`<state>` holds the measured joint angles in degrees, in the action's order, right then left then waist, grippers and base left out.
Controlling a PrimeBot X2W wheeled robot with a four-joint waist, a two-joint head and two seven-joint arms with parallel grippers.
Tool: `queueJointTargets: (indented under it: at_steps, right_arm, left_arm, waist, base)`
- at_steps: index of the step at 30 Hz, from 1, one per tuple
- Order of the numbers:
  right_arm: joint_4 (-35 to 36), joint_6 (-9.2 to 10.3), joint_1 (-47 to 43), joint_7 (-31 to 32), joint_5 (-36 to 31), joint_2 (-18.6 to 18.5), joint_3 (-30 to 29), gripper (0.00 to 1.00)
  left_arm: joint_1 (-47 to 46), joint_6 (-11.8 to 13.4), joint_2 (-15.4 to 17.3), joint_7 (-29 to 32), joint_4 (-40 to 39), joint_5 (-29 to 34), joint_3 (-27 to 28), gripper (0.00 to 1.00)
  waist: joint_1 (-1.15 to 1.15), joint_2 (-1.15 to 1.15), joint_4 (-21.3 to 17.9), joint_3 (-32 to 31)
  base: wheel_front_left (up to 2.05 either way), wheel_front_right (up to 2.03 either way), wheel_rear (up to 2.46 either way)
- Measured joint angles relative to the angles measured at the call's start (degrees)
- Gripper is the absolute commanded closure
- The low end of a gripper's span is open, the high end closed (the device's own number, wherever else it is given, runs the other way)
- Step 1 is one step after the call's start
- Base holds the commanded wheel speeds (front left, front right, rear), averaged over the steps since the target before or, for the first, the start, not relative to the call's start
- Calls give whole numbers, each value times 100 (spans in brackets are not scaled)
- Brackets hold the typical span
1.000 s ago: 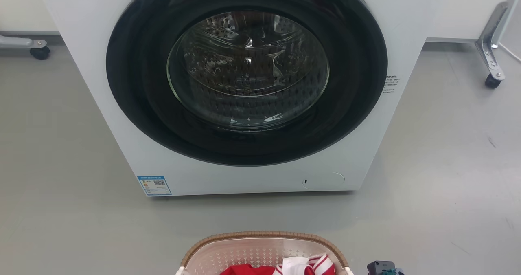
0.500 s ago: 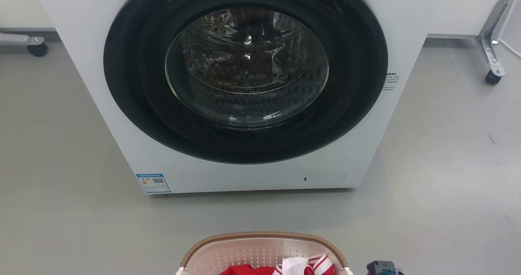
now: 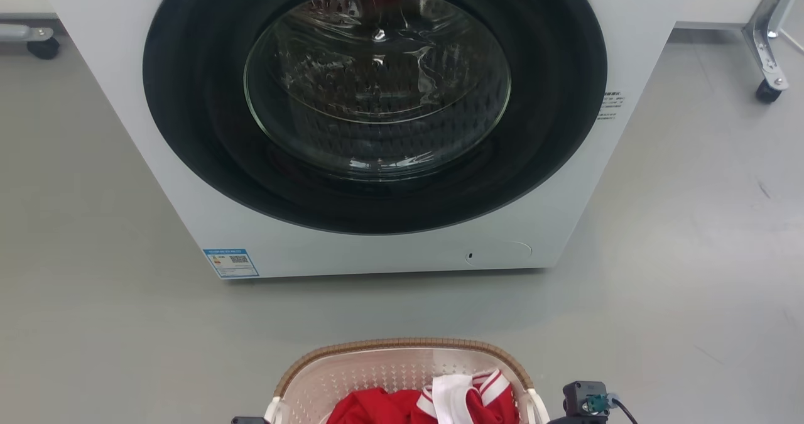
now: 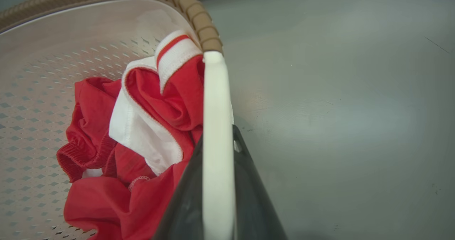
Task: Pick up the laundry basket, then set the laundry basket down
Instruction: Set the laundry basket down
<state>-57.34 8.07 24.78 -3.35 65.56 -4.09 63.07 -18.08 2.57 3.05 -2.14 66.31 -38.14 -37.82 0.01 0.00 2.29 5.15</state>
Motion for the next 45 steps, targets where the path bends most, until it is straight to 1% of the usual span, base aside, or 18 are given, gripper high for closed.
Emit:
queueJointTargets:
  at_steps: [3, 4, 13, 30, 45]
  right_arm:
    - [-5, 0, 137, -34, 3, -3, 10, 100]
    - [-10, 0, 209, -38, 3, -5, 24, 100]
    - [-31, 0, 1079, -137, -116, -45, 103, 100]
    - [-291, -1, 2302, -489, -333, -48, 51, 100]
    - [-416, -1, 3046, -692, -461, -77, 4, 100]
  left_arm:
    - [-144, 9, 5, -9, -12, -21, 26, 100]
    - [-189, 55, 3, -41, -30, -69, 73, 100]
    - [-844, 125, 7, -157, -105, -151, 258, 100]
    - [-1931, 199, 1, -382, -181, -154, 430, 100]
    - [-2729, 246, 8, -531, -187, -49, 415, 100]
  waist:
    - [0, 0, -8, 127]
    - [0, 0, -11, 176]
    - [0, 0, -37, 750]
    - [1, 1, -4, 2147]
    - [0, 1, 71, 3351]
  base:
    - [0, 0, 0]
    - [0, 0, 0]
    - [0, 0, 0]
    - [0, 0, 0]
    - [0, 0, 0]
